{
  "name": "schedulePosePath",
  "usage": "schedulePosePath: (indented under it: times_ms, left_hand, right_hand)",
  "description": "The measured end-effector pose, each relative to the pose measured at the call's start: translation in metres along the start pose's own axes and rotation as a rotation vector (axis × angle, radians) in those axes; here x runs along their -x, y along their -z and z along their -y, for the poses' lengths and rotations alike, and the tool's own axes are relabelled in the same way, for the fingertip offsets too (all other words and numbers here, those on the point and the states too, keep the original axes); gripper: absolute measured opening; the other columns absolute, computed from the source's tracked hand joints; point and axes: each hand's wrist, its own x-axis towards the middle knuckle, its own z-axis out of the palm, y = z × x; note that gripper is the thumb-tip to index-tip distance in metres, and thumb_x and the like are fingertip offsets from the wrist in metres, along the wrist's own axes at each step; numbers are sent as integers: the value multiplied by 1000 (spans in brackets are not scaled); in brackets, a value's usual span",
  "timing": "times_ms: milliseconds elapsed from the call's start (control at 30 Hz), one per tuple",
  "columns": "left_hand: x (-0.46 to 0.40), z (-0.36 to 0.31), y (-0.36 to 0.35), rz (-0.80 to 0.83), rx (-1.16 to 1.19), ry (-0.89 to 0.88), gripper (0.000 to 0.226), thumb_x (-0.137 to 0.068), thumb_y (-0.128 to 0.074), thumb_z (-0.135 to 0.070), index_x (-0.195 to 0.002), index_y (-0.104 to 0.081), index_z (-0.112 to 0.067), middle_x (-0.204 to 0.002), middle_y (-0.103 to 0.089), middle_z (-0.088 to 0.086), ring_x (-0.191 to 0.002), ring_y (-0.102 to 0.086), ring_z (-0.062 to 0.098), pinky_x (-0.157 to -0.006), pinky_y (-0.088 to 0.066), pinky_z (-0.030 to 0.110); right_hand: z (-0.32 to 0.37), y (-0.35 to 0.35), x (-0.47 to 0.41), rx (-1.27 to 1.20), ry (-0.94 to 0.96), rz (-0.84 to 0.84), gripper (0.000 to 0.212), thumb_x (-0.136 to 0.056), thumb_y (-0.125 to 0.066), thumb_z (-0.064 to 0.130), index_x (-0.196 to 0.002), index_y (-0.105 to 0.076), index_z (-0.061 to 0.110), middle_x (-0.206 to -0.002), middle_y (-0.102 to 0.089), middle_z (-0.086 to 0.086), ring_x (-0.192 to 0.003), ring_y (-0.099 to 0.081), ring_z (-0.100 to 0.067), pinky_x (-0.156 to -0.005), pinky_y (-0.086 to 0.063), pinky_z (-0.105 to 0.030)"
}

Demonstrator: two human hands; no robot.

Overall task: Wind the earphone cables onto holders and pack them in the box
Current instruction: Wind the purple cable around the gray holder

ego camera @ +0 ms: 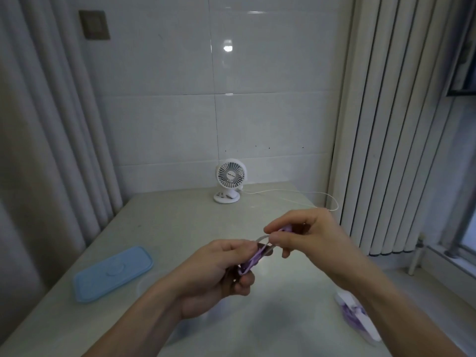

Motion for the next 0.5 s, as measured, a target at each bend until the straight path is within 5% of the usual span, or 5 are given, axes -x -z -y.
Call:
schedulePosePath:
  times_ms: [233,400,500]
  left_hand:
    - [1,5,3,1,-30,-34,37,-87,-57,-27,-109,-66,1,-92,-65,11,-75,-64,21,-65,-53,28]
    - [0,5,4,-43,27,-68,33,-82,-60,-26,-109,-70,-10,-99,-73,13,-84,-63,19,-72,-46,31]
    - [-2,5,5,-64,116,-81,37,-79,-62,-23,-111,-67,-4,-100,-69,16,-78,-63,20,-63,-51,27]
  right_hand:
    - [-11,0,-4,-341,-215,-7,13,-74,-72,-6,-84,-67,-13,-68,-67,-19,-52,-57,-21,-49,-51,-25]
    - [-23,-13,-2,-477,-311,15,18,-68,-74,6,-83,-73,-3,-74,-67,-21,-57,-60,-22,-51,-53,-23]
    - [-29,-23,1,-519,-315,-18,9,-79,-70,0,-86,-71,-6,-71,-67,-22,-56,-59,-23,-52,-53,-24]
